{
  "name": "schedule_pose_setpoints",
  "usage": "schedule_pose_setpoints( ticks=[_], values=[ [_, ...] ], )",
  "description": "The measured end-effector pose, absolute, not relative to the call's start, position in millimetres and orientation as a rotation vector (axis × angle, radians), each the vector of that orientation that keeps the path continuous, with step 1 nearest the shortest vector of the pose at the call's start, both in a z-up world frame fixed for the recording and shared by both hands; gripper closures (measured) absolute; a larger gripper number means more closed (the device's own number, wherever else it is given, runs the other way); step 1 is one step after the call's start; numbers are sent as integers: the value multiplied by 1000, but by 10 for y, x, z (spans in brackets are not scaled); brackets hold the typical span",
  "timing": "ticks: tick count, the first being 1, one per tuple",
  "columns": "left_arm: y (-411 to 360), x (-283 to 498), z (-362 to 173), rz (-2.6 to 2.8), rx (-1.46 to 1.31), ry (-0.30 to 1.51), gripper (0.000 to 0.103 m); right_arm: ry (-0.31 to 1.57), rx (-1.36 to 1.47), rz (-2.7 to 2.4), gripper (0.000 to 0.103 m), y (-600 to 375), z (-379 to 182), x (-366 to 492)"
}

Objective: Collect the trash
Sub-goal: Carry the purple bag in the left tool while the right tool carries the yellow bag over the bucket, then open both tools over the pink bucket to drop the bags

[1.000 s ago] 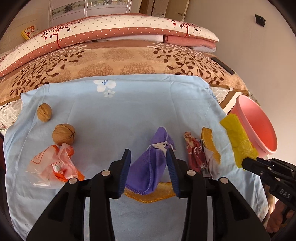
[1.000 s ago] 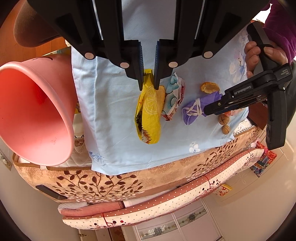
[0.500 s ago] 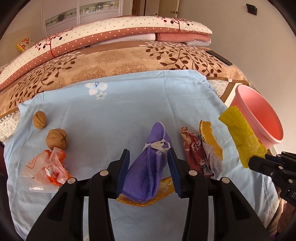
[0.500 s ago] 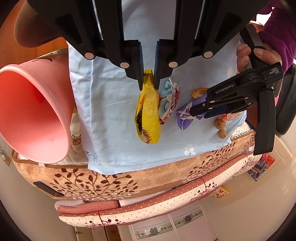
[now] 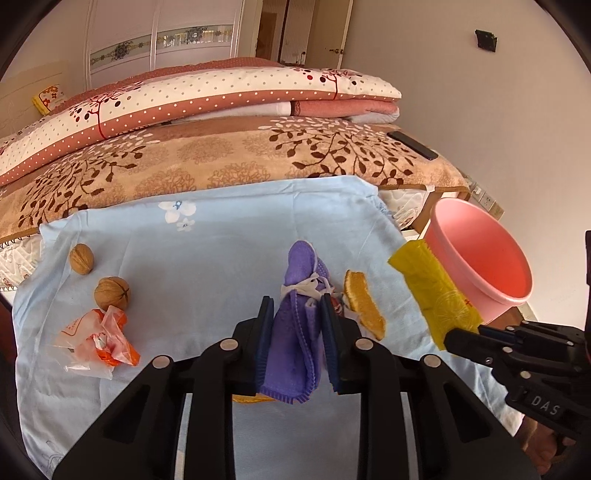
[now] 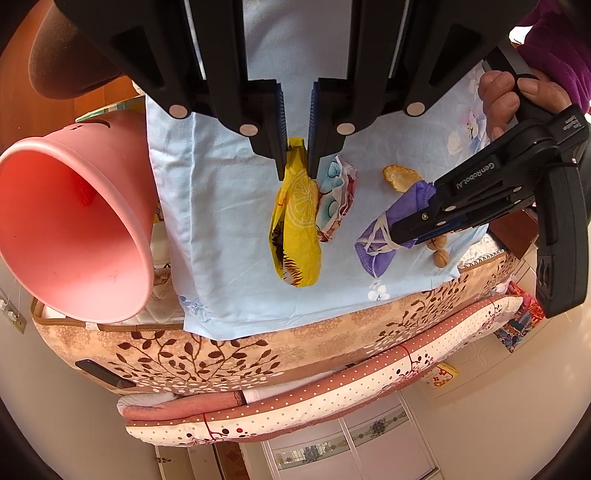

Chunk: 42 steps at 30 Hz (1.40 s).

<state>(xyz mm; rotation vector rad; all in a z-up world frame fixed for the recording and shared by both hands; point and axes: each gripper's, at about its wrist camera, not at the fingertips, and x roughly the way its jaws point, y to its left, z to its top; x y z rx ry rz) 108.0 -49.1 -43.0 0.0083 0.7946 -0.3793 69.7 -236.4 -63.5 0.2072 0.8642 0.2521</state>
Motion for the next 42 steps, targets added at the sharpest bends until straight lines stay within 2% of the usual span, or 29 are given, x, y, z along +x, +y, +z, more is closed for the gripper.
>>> schedule_pose_setpoints(
  ticks=[9, 18, 29, 42],
  values=[
    [-647, 1015, -138, -488, -90, 780, 78, 831, 270, 200, 93, -2620, -560, 668],
    [-1149, 1061, 25, -610, -119, 777, 78, 790, 363, 57, 93, -3265, -502, 641],
    [-1974, 1100, 8, -725, -63, 789, 77, 770, 431, -121, 93, -3993, -564, 590],
    [-2535, 1169, -204, -763, -1, 833, 77, 787, 416, -185, 92, -4232, -718, 613]
  ],
)
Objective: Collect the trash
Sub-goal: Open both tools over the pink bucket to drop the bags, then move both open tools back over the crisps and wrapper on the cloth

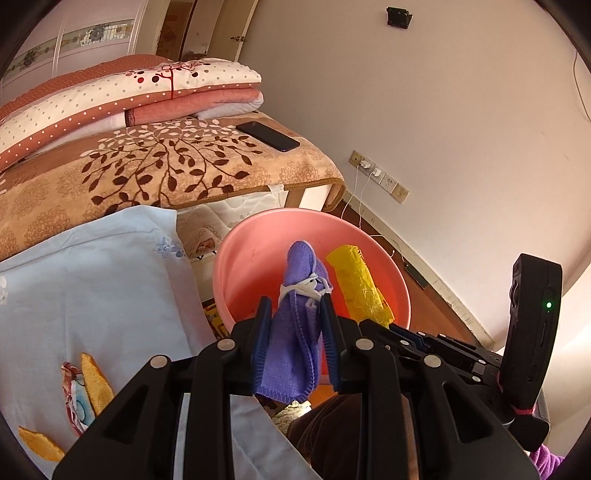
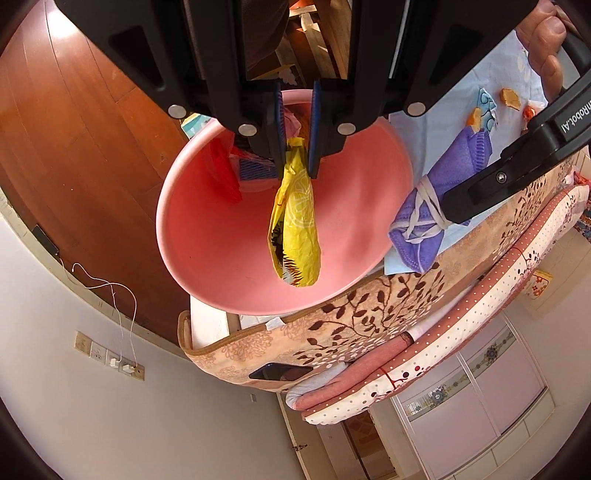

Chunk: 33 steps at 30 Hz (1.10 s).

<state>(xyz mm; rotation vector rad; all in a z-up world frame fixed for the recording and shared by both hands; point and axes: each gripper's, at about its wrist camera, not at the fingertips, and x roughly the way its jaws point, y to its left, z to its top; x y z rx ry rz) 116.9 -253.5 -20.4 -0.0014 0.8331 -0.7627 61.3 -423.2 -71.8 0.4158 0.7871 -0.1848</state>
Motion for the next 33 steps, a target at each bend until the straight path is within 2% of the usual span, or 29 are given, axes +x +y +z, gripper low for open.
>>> schedule_pose_setpoints(
  ticks=[6, 10, 12, 17, 19, 21, 33],
  values=[
    [-2622, 1203, -275, -779, -7, 866, 72, 787, 423, -196, 92, -4278, -752, 616],
    [-2620, 1208, -259, -785, -14, 865, 58, 789, 432, -198, 91, -4294, -772, 616],
    [-2614, 1194, -247, -782, -6, 858, 57, 789, 436, -197, 90, -4294, -778, 616],
    [-2573, 1159, -209, -780, -4, 847, 57, 779, 438, -206, 78, -4298, -757, 614],
    [-2545, 1141, -190, -774, -7, 840, 57, 766, 440, -205, 66, -4298, -730, 597],
    [-2515, 1122, -166, -767, -9, 826, 57, 749, 435, -209, 60, -4288, -696, 575],
    [-2094, 972, -54, -625, 22, 739, 57, 729, 399, -124, 58, -3959, -571, 531]
  ],
)
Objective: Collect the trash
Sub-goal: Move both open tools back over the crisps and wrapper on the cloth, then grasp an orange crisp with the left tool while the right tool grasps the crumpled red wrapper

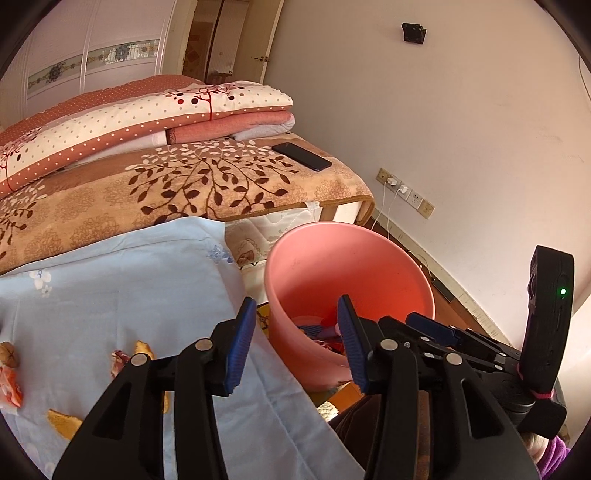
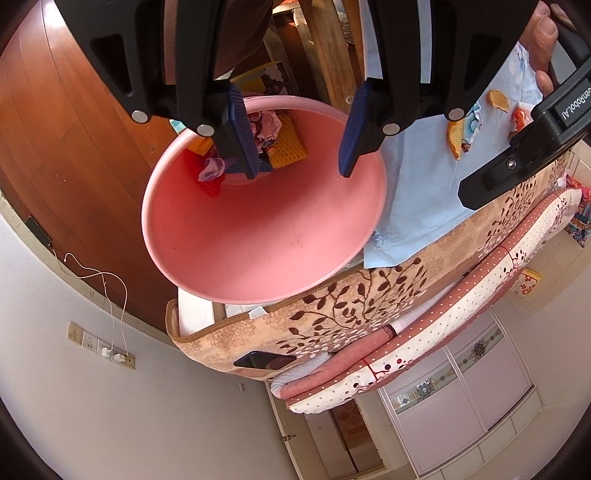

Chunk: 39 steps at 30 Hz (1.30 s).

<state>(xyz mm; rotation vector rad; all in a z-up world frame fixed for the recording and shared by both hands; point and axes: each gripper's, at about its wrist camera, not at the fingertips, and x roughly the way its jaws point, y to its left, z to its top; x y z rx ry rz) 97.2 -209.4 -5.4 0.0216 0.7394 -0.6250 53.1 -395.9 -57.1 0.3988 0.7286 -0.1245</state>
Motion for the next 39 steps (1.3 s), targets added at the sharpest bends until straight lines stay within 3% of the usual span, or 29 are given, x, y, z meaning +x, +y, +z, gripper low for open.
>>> schedule_pose_setpoints(
  ticks=[3, 16, 39],
  values=[
    [-1940, 961, -42, -583, 14, 731, 57, 725, 379, -96, 53, -3812, -537, 540],
    [-1247, 814, -18, -414, -9, 676, 57, 769, 317, 47, 52, -3144, -515, 638],
    [-359, 746, -307, -176, -35, 759, 57, 855, 79, 252, 52, -2123, -567, 831]
  ],
)
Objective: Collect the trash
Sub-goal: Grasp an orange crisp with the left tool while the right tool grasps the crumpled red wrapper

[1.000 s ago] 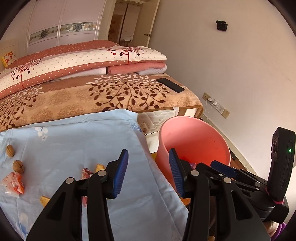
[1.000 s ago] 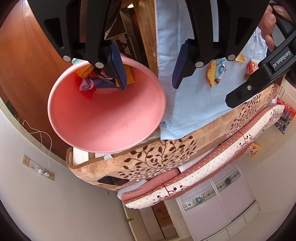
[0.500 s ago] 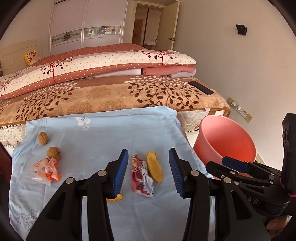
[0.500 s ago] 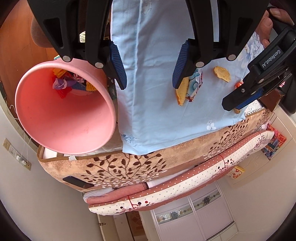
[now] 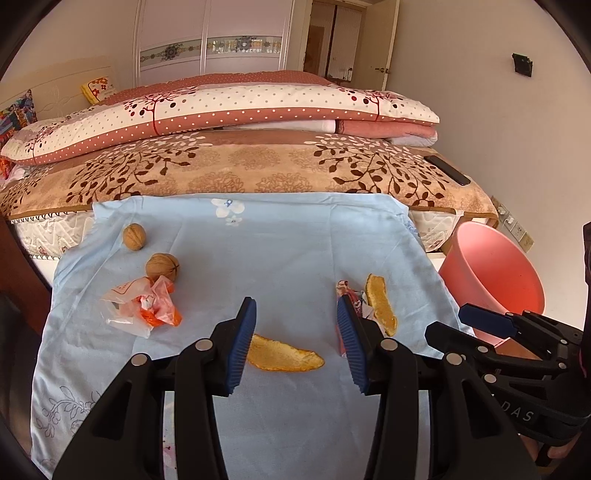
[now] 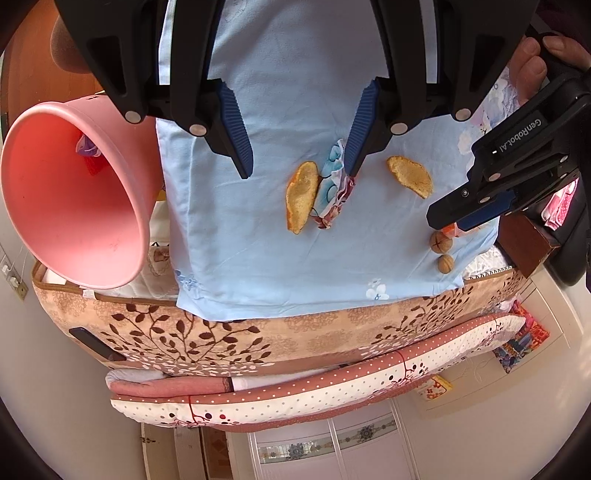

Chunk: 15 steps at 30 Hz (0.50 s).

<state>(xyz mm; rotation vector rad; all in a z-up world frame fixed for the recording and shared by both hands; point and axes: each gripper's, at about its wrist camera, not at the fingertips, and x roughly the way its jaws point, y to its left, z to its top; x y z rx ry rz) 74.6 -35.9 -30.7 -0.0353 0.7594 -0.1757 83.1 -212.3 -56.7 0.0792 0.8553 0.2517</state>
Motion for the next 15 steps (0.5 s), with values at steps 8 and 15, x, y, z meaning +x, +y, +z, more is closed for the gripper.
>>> schedule_pose_setpoints(
  ticks=[8, 15],
  values=[
    [-227, 749, -381, -168, -35, 785, 57, 886, 57, 278, 52, -1965, -639, 885],
    [72, 703, -442, -135, -48, 802, 57, 926, 76, 276, 52, -1947, -744, 934]
  ],
)
